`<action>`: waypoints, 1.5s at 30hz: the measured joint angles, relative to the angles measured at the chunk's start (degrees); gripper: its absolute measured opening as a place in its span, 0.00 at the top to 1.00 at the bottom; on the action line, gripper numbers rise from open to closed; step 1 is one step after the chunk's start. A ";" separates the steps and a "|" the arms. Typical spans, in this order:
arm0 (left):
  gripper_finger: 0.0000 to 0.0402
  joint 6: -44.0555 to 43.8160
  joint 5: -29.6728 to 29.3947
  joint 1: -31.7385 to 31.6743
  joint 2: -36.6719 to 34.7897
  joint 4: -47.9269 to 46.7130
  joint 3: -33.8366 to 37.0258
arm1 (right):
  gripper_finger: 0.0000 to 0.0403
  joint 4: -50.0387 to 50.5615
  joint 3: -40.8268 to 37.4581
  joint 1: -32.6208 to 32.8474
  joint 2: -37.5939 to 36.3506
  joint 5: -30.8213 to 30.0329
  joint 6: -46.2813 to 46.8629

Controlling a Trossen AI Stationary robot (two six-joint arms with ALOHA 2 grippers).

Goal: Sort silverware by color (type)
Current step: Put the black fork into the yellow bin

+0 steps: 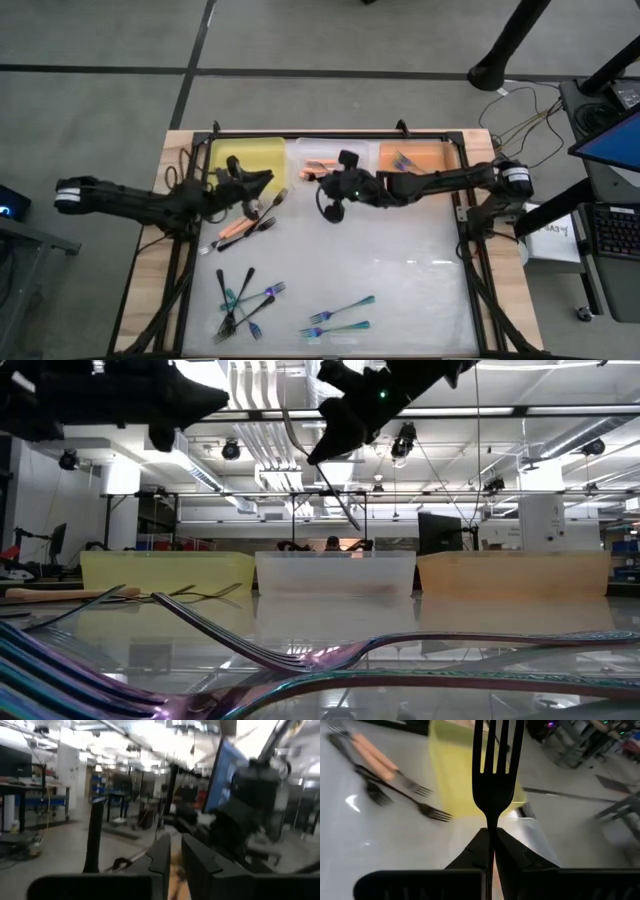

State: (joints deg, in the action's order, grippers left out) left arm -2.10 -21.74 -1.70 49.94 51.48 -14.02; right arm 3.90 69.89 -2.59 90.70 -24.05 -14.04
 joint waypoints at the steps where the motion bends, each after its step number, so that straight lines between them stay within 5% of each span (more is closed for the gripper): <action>1: 0.89 0.08 -0.19 0.00 0.88 -1.87 -1.20 | 0.98 0.00 0.00 -0.92 0.02 0.00 -0.95; 8: 0.78 -6.10 -5.53 0.00 8.19 -9.29 -8.02 | 0.98 -3.33 0.00 -6.70 0.17 -0.03 -2.50; 18: 0.76 -14.24 -6.78 0.34 26.58 -7.10 -18.00 | 0.98 -6.34 -0.55 -6.81 0.17 0.29 -6.33; 21: 0.76 -13.87 -12.01 1.93 31.31 -7.15 -22.19 | 0.98 -6.32 -1.27 -6.20 0.17 0.47 -8.14; 27: 0.76 -6.78 -34.08 8.81 37.59 -7.51 -27.80 | 0.98 -7.41 -3.24 -6.23 0.17 -0.13 -9.18; 30: 0.76 -5.94 -40.61 11.18 38.64 -7.43 -28.71 | 0.98 -11.87 -4.49 -6.17 0.17 -0.09 -10.08; 38: 0.76 -10.68 -45.58 12.17 40.25 -7.27 -28.44 | 0.98 -22.93 -7.26 -4.99 0.17 0.03 -12.23; 45: 0.76 -5.00 -50.82 12.55 41.78 -2.30 -28.44 | 0.98 -26.14 -8.13 -3.89 0.17 0.10 -13.07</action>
State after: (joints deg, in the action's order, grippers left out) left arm -7.09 -72.56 10.85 91.71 49.18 -42.46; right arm -22.23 61.76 -6.48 90.87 -23.96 -27.11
